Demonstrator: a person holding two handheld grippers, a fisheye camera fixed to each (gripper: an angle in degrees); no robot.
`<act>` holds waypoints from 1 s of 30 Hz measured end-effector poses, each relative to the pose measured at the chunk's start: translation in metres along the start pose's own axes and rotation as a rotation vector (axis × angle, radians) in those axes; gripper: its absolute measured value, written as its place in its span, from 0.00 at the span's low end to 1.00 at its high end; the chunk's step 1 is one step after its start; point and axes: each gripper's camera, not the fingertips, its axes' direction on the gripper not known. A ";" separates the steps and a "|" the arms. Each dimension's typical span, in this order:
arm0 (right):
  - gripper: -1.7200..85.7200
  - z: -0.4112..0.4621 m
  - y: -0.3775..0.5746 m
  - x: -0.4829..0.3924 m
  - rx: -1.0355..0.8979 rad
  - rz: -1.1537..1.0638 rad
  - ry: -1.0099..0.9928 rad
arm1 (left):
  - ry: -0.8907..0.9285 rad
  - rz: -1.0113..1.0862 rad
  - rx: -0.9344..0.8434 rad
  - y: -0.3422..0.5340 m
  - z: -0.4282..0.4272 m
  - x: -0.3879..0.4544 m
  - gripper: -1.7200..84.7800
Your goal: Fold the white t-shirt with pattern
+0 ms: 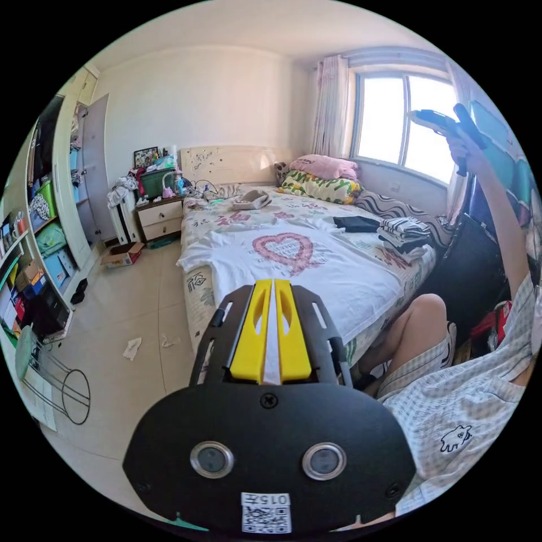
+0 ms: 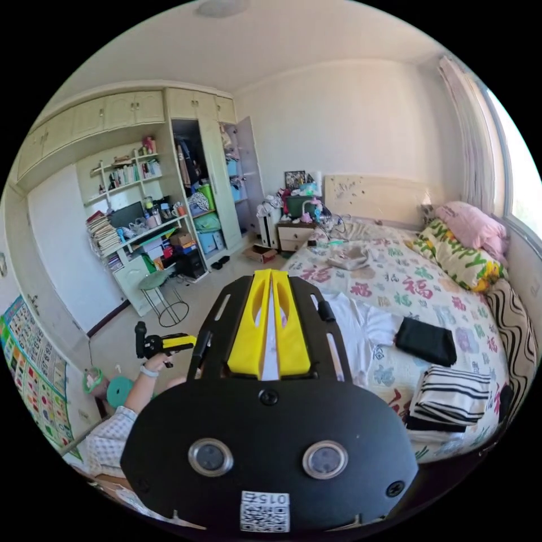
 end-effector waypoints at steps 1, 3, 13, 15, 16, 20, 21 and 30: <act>0.01 -0.006 -0.009 -0.004 0.008 -0.005 0.032 | 0.009 0.028 0.006 -0.005 0.003 0.010 0.02; 0.01 -0.011 -0.021 -0.005 0.036 -0.021 0.056 | 0.019 0.064 0.015 -0.014 0.009 0.025 0.01; 0.05 0.100 0.010 0.139 -0.004 -0.075 0.115 | 0.081 0.210 -0.065 -0.110 0.113 0.076 0.02; 0.05 0.133 0.033 0.192 -0.046 -0.034 0.181 | 0.104 0.249 -0.087 -0.143 0.143 0.086 0.02; 0.04 0.157 0.047 0.229 -0.100 0.001 0.205 | 0.110 0.273 -0.102 -0.168 0.166 0.094 0.03; 0.05 0.236 0.076 0.341 -0.309 0.099 0.181 | 0.158 0.330 -0.160 -0.266 0.262 0.126 0.04; 0.05 0.244 0.077 0.352 -0.318 0.107 0.177 | 0.171 0.331 -0.168 -0.280 0.278 0.131 0.04; 0.09 0.329 0.068 0.436 -0.418 0.121 0.095 | 0.236 0.305 -0.341 -0.440 0.529 0.225 0.10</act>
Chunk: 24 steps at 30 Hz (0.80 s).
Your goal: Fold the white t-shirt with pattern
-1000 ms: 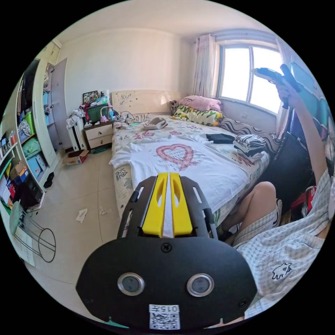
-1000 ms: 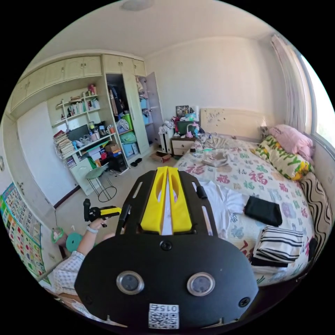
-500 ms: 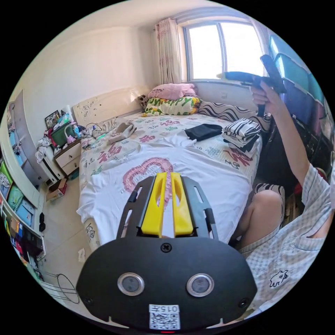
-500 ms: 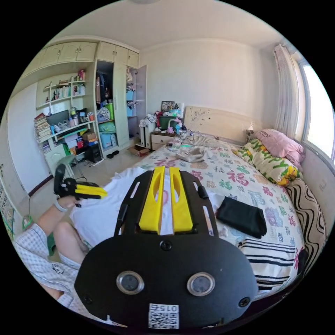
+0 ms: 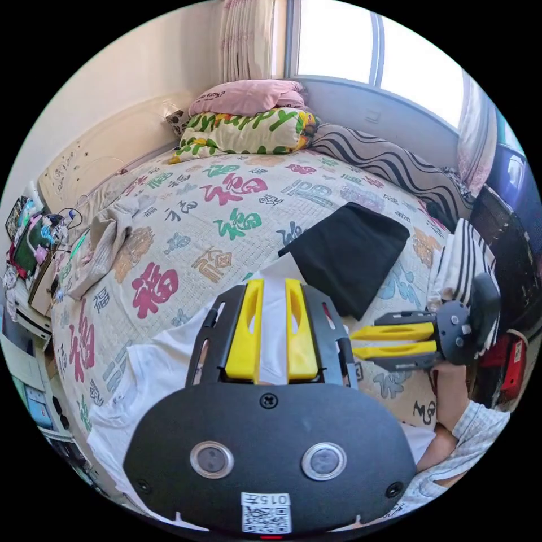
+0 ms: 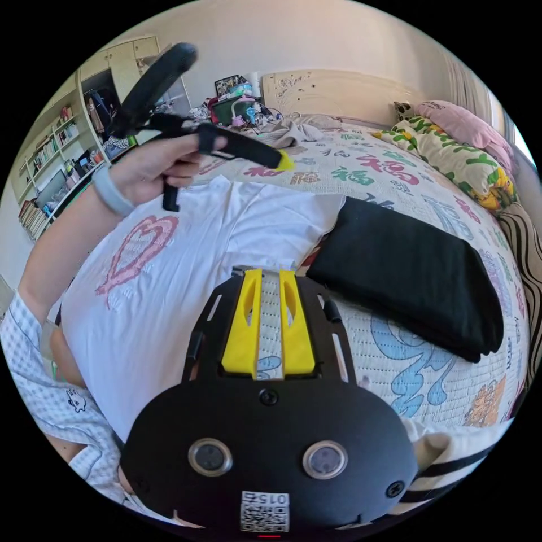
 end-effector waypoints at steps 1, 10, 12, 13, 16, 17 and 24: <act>0.09 -0.003 -0.004 0.002 0.028 0.008 0.014 | 0.001 0.002 -0.018 -0.022 0.022 0.001 0.11; 0.01 -0.011 -0.044 0.023 0.077 0.049 0.099 | 0.177 -0.040 -0.056 -0.062 0.061 -0.011 0.06; 0.01 -0.019 -0.047 0.028 0.122 0.068 0.098 | 0.159 -0.049 0.008 -0.051 0.038 -0.019 0.03; 0.01 -0.024 -0.049 0.032 0.144 0.087 0.094 | 0.148 -0.053 0.044 -0.045 0.022 -0.025 0.03; 0.01 -0.034 -0.055 0.046 0.183 0.133 0.076 | 0.146 -0.098 0.095 -0.033 -0.009 -0.040 0.02; 0.01 -0.038 -0.057 0.051 0.201 0.144 0.049 | 0.156 -0.106 0.120 -0.029 -0.020 -0.043 0.02; 0.10 -0.022 -0.097 0.067 0.085 0.159 0.006 | 0.189 -0.098 0.186 -0.017 -0.062 -0.046 0.02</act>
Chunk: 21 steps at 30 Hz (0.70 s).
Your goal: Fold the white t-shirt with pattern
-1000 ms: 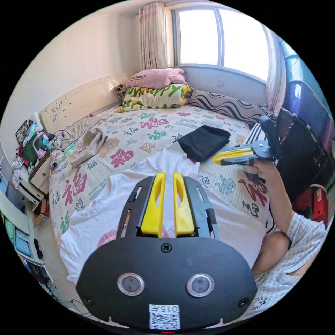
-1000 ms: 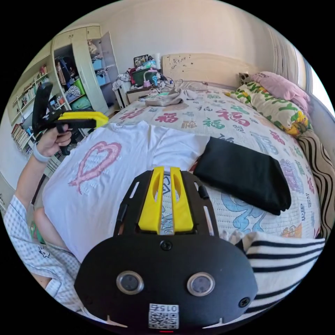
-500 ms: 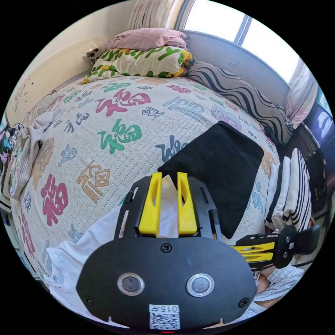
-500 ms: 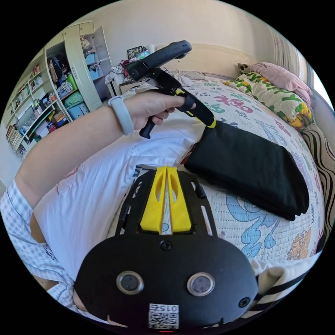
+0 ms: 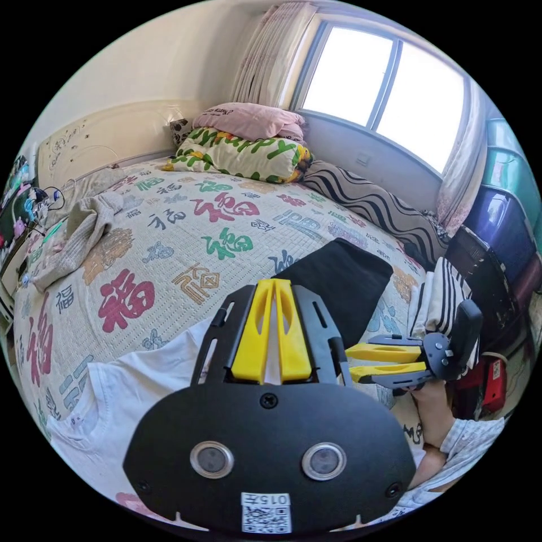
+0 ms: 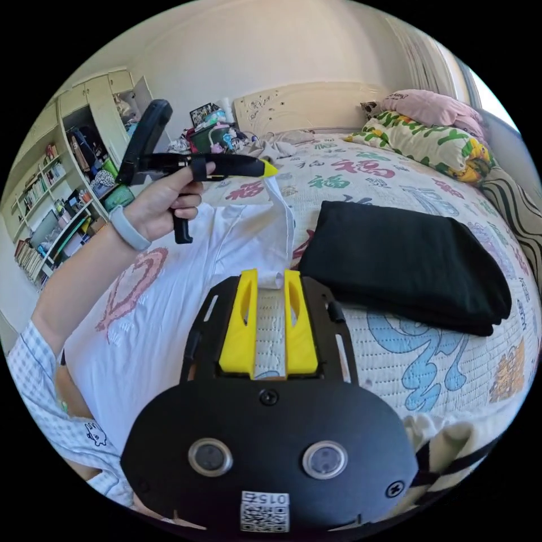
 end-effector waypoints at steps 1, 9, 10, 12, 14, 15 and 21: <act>0.10 0.011 -0.010 0.001 -0.064 -0.006 -0.009 | 0.005 -0.001 0.000 -0.001 -0.005 0.001 0.01; 0.04 -0.037 -0.013 -0.008 0.135 -0.104 -0.021 | -0.001 -0.014 0.077 -0.002 -0.068 -0.003 0.02; 0.04 -0.047 -0.016 -0.020 0.143 -0.165 -0.021 | 0.000 -0.034 0.113 0.002 -0.088 -0.009 0.02; 0.04 -0.059 -0.017 -0.051 0.162 -0.293 -0.011 | -0.002 -0.069 0.159 0.013 -0.121 -0.023 0.02; 0.04 -0.057 -0.017 -0.103 0.105 -0.490 -0.006 | 0.002 -0.122 0.178 0.037 -0.162 -0.045 0.02; 0.04 -0.053 -0.017 -0.115 0.076 -0.534 -0.003 | 0.000 -0.129 0.177 0.045 -0.171 -0.050 0.02; 0.09 -0.011 -0.004 -0.151 -0.158 -0.697 -0.144 | -0.075 -0.209 -0.085 0.140 -0.185 -0.095 0.04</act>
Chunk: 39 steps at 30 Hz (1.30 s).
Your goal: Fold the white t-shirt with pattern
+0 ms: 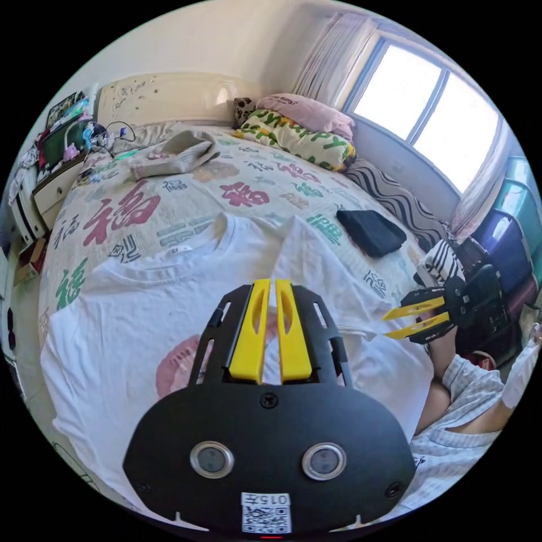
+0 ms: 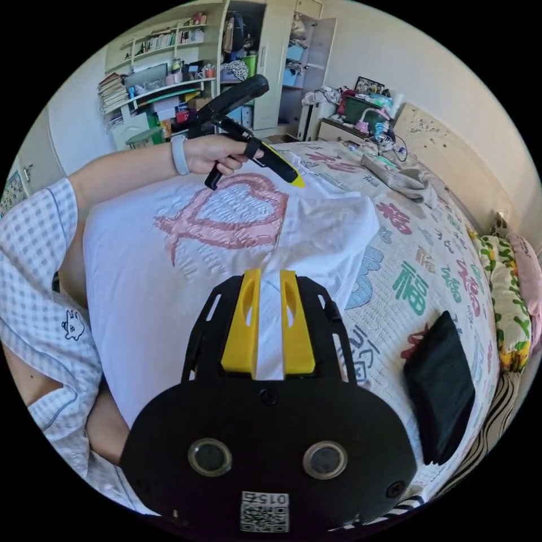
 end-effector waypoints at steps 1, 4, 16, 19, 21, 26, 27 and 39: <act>0.09 -0.009 0.004 0.011 0.028 0.035 -0.014 | -0.001 -0.016 -0.005 0.009 -0.003 -0.007 0.05; 0.09 -0.035 0.007 0.049 0.103 0.150 0.072 | 0.009 -0.022 0.031 0.003 -0.016 -0.007 0.10; 0.09 0.009 0.015 0.113 -0.023 0.255 -0.053 | -0.006 0.093 -0.107 -0.040 0.006 0.057 0.03; 0.09 -0.003 0.011 0.093 0.008 0.132 -0.046 | -0.021 0.070 -0.051 -0.029 -0.019 0.061 0.03; 0.10 -0.001 0.006 0.074 -0.020 0.021 -0.058 | -0.050 0.051 -0.092 -0.026 -0.016 0.059 0.04; 0.11 0.044 -0.007 0.026 -0.229 -0.219 0.048 | 0.028 -0.007 -0.125 -0.017 0.002 0.052 0.05; 0.10 0.045 -0.006 0.025 -0.224 -0.232 0.053 | 0.022 -0.007 -0.125 -0.017 0.004 0.053 0.05; 0.10 -0.002 0.020 0.104 -0.035 -0.030 -0.112 | -0.132 0.071 -0.146 -0.043 -0.011 0.103 0.08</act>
